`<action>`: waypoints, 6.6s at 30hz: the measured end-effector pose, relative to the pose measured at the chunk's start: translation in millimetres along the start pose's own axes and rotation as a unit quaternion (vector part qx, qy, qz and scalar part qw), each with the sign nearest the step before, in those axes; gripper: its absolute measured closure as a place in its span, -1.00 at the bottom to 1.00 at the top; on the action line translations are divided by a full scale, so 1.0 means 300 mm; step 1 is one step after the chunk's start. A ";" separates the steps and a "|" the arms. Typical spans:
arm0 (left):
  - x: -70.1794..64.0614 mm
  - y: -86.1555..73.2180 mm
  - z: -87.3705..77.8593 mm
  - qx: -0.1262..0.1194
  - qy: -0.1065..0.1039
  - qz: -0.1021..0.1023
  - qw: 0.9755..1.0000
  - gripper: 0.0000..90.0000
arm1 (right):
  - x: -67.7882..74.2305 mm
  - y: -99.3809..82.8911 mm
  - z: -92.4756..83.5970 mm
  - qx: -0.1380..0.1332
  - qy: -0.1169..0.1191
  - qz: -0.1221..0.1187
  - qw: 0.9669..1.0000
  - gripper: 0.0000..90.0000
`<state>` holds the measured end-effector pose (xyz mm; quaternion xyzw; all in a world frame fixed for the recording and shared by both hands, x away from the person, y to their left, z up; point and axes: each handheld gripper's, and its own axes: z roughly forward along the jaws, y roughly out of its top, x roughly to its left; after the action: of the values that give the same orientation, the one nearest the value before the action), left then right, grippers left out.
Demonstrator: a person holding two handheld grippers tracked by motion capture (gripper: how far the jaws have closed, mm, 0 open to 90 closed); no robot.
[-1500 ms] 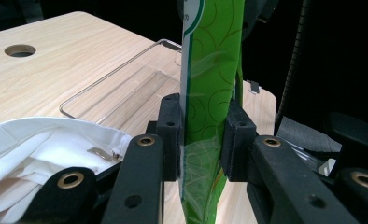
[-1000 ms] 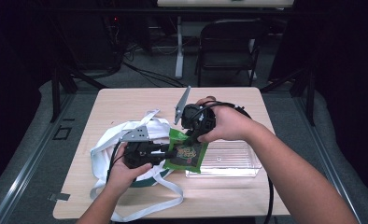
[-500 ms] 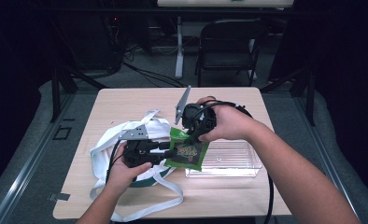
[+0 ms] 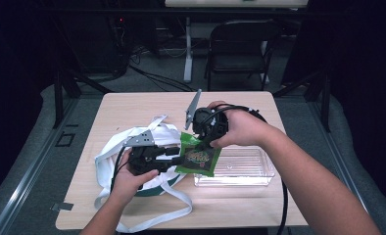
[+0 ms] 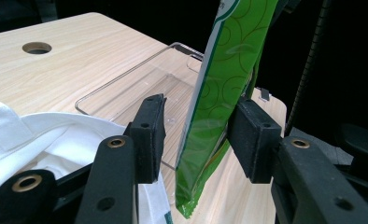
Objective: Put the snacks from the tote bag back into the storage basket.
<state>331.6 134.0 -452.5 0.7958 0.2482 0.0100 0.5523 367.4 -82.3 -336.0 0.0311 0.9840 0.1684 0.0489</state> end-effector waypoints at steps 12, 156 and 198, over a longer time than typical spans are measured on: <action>0.015 -0.007 -0.001 0.002 0.008 -0.003 1.000 0.20 | -0.009 -0.022 -0.014 0.004 -0.014 0.004 1.000 0.66; 0.156 -0.068 -0.064 0.000 0.121 -0.072 0.990 0.10 | -0.218 -0.149 0.298 0.093 -0.139 -0.054 0.984 0.66; 0.169 -0.075 -0.072 0.001 0.125 -0.080 0.989 0.10 | -0.253 -0.186 0.342 0.081 -0.149 -0.027 0.985 0.13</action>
<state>361.2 179.6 -477.2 0.7663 0.3779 0.0650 0.5156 451.3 -107.0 -444.5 0.0328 0.9767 0.0797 0.1967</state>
